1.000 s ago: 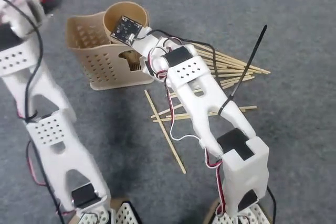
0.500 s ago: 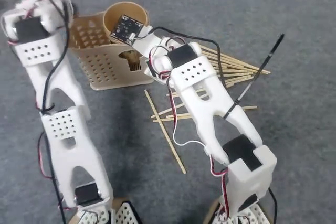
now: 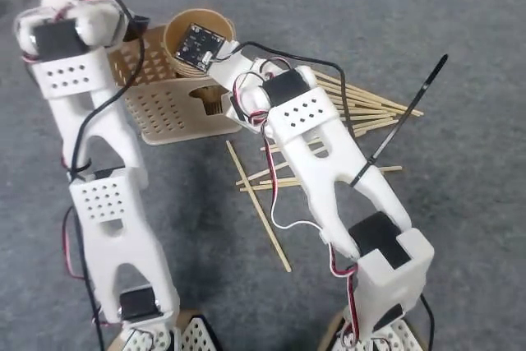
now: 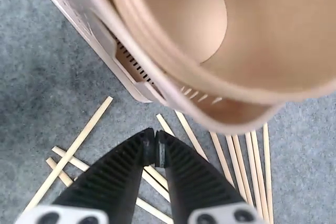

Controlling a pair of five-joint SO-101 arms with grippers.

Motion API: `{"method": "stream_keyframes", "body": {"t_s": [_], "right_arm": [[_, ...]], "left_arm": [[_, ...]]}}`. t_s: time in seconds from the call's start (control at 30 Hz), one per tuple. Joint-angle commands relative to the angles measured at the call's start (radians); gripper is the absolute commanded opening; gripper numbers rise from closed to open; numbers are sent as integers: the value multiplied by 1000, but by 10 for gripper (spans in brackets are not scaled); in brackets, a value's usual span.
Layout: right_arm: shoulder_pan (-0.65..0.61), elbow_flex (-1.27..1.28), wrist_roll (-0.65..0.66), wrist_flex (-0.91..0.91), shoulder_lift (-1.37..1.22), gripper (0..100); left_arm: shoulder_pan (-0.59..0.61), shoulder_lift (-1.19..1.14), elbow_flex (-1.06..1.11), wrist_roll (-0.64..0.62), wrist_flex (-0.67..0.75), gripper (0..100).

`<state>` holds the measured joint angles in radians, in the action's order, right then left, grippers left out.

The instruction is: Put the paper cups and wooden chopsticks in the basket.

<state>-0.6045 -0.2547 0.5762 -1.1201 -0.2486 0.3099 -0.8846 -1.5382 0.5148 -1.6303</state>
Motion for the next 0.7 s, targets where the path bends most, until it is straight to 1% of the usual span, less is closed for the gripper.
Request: {"method": "stream_keyframes", "body": {"t_s": [0.0,0.07,0.13,0.23,0.3,0.47,0.6,0.67], "right_arm": [[-7,-35,9,4,65,7],[-10,-35,11,5,65,7],[-13,-35,8,16,65,7],[-12,-35,6,19,65,7],[-12,-35,6,10,65,7],[-12,-15,6,18,67,7],[-12,-14,6,13,67,7],[-12,-14,6,12,67,7]], "left_arm": [[9,46,-82,21,21,363],[26,80,-120,25,25,363],[37,123,-113,34,-3,364],[25,161,-38,160,-71,364],[23,183,8,181,-75,364],[23,166,88,184,34,364],[25,124,162,181,170,364],[26,104,185,181,199,364]]}}
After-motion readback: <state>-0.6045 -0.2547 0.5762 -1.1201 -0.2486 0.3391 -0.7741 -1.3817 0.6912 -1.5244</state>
